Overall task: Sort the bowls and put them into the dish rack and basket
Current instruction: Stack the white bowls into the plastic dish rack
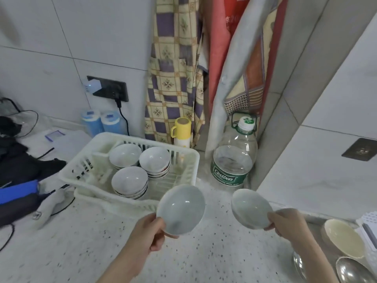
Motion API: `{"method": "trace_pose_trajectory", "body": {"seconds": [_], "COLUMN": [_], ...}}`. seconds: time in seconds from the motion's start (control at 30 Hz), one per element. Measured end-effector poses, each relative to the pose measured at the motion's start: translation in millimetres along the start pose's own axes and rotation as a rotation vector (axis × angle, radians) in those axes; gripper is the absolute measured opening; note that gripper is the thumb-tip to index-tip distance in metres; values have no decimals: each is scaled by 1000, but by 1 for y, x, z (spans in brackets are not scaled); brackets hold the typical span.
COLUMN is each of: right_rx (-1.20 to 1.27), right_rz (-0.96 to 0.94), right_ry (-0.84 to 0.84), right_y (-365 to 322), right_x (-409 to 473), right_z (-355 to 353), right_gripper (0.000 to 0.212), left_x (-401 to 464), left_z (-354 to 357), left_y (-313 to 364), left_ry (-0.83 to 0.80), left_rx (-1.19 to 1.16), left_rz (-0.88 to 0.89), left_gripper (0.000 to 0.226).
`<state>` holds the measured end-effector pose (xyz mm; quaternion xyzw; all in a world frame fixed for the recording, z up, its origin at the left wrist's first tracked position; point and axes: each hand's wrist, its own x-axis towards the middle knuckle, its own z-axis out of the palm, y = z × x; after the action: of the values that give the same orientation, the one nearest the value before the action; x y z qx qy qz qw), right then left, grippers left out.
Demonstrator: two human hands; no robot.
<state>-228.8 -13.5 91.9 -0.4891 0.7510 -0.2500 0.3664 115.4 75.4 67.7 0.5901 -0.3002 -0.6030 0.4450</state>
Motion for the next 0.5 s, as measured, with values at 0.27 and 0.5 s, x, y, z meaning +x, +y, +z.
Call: {"method": "trace_pose_trajectory", "body": {"seconds": [0.27,0.5], "right_rx": [40,-121], "right_rz": [-180,-197], "right_ry": [-160,-87], "right_y": [-119,-158], "right_x": [-34,-37], "right_z": [103,161], "right_gripper": [29,24], "left_x": [42,78], "left_z": [-104,-138], "left_y": [48,71], "left_ry": [175,315], "left_rx": [-58,-89], "left_rz": [201,280], "left_gripper": [16,24]}}
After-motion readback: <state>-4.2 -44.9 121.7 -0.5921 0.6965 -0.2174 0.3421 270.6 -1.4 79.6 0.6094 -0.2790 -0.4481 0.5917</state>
